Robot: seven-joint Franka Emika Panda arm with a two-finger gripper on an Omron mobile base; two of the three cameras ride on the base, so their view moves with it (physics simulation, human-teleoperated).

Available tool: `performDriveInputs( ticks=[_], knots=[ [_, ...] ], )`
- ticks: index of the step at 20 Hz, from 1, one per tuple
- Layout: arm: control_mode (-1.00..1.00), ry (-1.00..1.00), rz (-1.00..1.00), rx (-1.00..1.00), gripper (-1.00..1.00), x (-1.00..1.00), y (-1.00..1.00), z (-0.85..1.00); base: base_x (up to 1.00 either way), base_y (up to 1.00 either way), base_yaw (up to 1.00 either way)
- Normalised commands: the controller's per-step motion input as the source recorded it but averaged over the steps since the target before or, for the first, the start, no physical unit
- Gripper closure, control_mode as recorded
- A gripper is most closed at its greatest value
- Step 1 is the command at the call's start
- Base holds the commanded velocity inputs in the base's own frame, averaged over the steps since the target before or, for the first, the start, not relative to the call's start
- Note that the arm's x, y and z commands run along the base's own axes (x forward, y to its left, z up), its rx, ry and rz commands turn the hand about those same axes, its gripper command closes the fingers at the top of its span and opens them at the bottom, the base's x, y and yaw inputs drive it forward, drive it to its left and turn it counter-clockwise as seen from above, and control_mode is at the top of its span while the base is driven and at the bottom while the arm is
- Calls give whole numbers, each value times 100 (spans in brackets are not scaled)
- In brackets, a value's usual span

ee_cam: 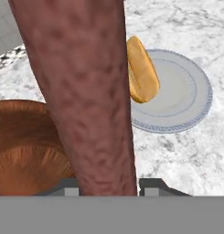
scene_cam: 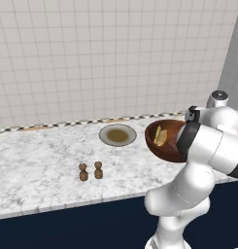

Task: Place one bun and one sausage from the bowl on each plate.

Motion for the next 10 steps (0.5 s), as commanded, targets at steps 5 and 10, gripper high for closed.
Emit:
performDriveInputs(
  ticks=[5,10],
  knots=[
    [-100,6,-4,2,100,-69,-76,7,0,0,0],
    [-100,15,0,5,100,-55,-52,0,0,0,0]
  ],
)
